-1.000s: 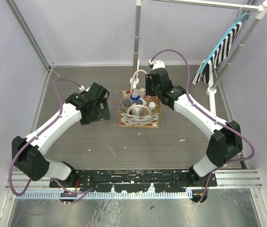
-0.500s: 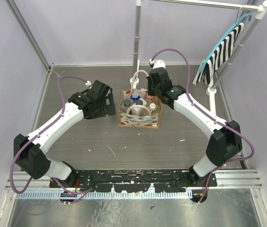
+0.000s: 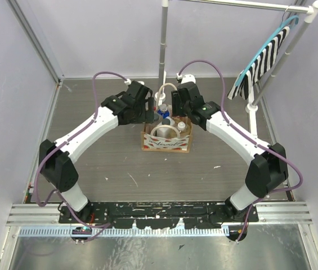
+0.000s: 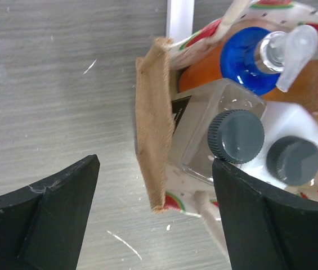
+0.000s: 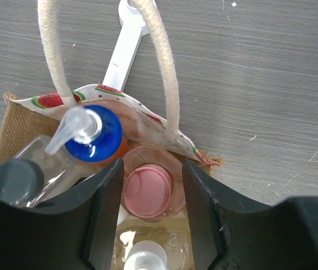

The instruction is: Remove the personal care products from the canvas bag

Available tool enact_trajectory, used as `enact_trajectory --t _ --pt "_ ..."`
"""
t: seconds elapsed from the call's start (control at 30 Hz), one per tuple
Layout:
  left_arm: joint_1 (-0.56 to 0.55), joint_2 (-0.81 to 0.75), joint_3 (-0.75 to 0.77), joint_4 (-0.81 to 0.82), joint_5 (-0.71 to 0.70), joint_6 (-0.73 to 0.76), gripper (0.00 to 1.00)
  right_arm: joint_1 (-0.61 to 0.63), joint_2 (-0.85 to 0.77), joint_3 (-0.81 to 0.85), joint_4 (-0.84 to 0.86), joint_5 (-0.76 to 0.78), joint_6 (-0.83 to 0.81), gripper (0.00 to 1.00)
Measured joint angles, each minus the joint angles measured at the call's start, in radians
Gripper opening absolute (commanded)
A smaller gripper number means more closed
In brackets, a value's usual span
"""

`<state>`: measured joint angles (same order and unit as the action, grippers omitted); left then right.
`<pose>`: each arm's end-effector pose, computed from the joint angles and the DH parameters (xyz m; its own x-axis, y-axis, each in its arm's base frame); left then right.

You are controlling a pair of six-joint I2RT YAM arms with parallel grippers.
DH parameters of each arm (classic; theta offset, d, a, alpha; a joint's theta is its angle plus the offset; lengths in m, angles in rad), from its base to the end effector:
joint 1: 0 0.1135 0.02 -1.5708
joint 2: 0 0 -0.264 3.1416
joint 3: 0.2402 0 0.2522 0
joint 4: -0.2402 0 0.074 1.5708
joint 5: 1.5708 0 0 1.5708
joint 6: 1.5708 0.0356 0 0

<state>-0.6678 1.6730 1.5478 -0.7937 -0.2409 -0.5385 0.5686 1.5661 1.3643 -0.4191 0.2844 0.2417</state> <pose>0.2905 -0.2183 0.3188 -0.7860 -0.0144 -0.6181 0.0986 0.9840 -0.1483 0.3077 0.1848 0.3242 -0.5537 -0.0811 -0.8288 -0.1977 0.9796 0.0362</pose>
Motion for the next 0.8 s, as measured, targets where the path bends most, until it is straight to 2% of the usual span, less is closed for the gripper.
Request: enact_trajectory --t 0.07,0.13,0.4,0.5,0.53,0.57,0.63,0.67,0.73,0.8 --pt "-0.003 0.029 0.037 0.003 0.003 0.008 0.82 0.000 0.000 0.000 -0.008 -0.004 0.000 0.54" --pt "-0.006 0.055 0.066 0.013 0.005 0.013 0.81 0.000 0.000 0.000 -0.012 -0.008 0.000 0.50" --pt "-0.040 0.060 0.071 0.034 0.007 0.015 0.80 0.001 0.000 0.000 -0.015 -0.016 -0.007 0.13" --pt "-0.050 0.052 0.063 0.043 0.006 0.014 0.80 0.001 0.000 0.000 -0.015 -0.017 -0.007 0.11" --pt "-0.052 0.045 0.055 0.051 0.006 0.013 0.81 0.001 0.000 0.000 -0.015 -0.017 -0.007 0.14" --pt "-0.055 0.036 0.047 0.055 0.005 0.012 0.82 0.001 0.000 0.000 -0.015 -0.017 -0.007 0.21" --pt "-0.059 0.015 0.033 0.064 -0.001 0.011 0.83 0.001 0.000 0.000 -0.015 -0.017 -0.007 0.41" --pt "-0.060 0.005 0.030 0.066 -0.002 0.011 0.83 0.001 0.000 0.000 -0.015 -0.017 -0.007 0.48" --pt "-0.063 -0.008 0.028 0.078 -0.001 0.011 0.82 0.001 0.000 -0.001 -0.015 -0.018 -0.007 0.54" --pt "-0.066 -0.008 0.030 0.087 0.000 0.013 0.80 0.001 0.000 -0.004 -0.016 -0.021 -0.004 0.54"
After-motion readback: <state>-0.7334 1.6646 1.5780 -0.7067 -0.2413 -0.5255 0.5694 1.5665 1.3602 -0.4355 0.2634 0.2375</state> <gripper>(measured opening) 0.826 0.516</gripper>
